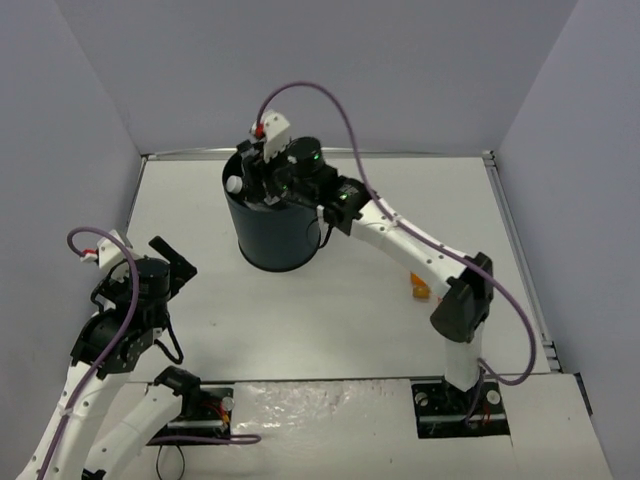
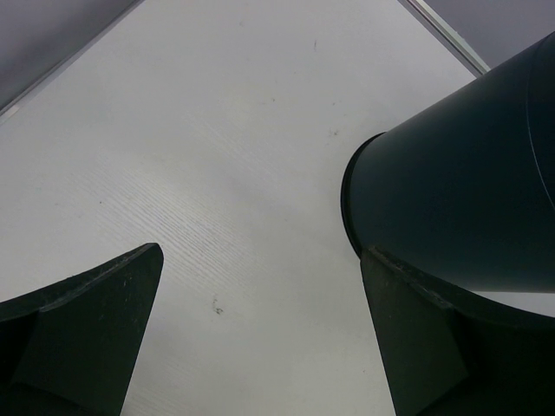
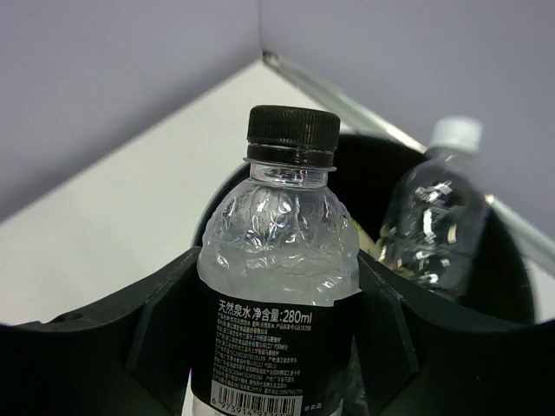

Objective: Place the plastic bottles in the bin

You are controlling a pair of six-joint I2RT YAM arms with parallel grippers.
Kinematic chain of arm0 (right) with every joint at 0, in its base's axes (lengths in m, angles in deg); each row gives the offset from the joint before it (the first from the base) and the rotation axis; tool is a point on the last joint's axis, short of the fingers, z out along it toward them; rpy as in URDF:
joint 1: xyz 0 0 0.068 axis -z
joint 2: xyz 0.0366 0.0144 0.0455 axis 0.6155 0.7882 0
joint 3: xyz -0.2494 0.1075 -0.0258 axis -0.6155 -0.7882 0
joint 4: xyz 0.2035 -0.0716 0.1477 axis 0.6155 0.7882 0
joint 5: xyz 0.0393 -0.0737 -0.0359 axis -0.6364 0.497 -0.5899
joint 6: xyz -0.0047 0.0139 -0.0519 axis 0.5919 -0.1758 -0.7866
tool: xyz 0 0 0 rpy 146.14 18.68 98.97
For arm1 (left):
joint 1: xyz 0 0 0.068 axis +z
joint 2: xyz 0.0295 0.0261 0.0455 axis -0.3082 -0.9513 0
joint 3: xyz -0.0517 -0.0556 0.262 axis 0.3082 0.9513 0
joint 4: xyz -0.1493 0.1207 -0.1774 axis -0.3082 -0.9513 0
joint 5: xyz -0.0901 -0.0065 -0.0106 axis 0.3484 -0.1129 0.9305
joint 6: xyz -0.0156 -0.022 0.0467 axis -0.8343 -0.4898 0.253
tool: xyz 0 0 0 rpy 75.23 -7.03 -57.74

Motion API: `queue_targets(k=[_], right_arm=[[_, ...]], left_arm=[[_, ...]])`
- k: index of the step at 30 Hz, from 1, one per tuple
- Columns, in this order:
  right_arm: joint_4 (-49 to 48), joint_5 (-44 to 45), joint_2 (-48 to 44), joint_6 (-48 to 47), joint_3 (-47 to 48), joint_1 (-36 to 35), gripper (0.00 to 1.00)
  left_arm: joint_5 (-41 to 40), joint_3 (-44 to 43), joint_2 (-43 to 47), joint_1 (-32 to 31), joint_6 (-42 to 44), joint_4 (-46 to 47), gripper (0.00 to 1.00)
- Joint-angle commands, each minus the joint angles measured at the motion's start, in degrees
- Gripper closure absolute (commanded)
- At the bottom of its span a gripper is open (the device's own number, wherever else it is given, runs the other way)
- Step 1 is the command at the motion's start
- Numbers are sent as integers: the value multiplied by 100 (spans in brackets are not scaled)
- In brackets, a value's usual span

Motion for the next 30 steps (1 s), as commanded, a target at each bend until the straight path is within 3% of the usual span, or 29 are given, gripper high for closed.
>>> queue_targets(k=[1,2,4,7,14,19,22,25,30], right_arm=[[100,505,452,-35,605,-134,37],[169,741,540,-63,674,-162,24],[179,865,569,-19,676,-170,10],[187,948,443,3,723,-170,0],[187,1364,-161,53,653,-169,0],[187,2015,-991,146,-169,-59,0],[221,2354,-1901,1032,-1054,522,0],[453,2089,-2807,1982,-2428,1580,0],[1055,2855,-3988,2664,-4257,2486,0]], left_arm=[[39,-91,-113,-6,72,131,3],[58,-95,-123,-6,78,134,3],[100,-78,-133,-6,89,169,3],[134,-80,-161,-5,139,212,3],[161,-105,-220,-6,165,202,3],[170,-96,-211,-6,156,193,3],[187,-96,-211,-6,156,193,3],[195,-105,-194,-6,148,175,3],[166,-105,-197,-6,139,189,3]])
